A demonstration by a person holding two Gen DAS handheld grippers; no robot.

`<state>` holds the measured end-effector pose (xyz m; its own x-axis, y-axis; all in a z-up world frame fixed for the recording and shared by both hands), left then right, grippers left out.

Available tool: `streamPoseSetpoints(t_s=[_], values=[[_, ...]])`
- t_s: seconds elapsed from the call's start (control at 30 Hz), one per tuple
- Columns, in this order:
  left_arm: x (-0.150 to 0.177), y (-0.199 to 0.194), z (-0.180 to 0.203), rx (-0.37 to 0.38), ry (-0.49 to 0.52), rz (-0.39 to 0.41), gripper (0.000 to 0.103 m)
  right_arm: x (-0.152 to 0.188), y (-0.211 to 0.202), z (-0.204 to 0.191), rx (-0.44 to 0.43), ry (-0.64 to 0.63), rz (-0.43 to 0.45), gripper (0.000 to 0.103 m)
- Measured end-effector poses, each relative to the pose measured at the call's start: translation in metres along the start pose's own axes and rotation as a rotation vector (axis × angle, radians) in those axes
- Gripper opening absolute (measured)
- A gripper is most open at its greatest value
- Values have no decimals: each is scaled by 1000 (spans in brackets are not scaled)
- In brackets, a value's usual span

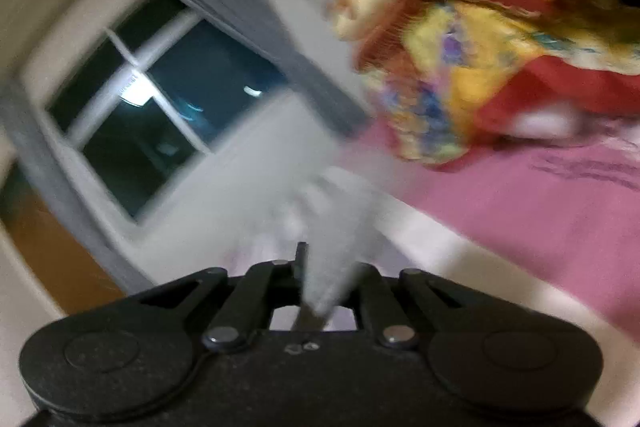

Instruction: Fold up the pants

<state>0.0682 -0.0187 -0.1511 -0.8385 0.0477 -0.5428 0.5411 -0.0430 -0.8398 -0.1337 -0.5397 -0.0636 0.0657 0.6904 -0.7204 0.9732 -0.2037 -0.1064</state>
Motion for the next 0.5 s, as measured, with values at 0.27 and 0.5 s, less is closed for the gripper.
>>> streamPoseSetpoints(t_s=[0.27, 0.5], values=[[-1, -1, 3, -7, 15, 1, 16, 54, -9, 78, 226, 119, -224, 15], [-1, -1, 2, -4, 18, 2, 16, 37, -23, 75, 225, 60, -327, 20]])
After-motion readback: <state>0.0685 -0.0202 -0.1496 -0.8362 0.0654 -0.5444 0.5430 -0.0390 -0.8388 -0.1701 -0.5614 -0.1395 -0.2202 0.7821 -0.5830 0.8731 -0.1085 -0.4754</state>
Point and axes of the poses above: each gripper's, at about its wrist camera, not at the fingertips, and y roughly the way its jaws point, z to its right, x to its underside, the point moved 1 cm from there along y, roughly the way its jaws point, and after that the axes turned 15 degrees about -x, right-handed, at the moved point
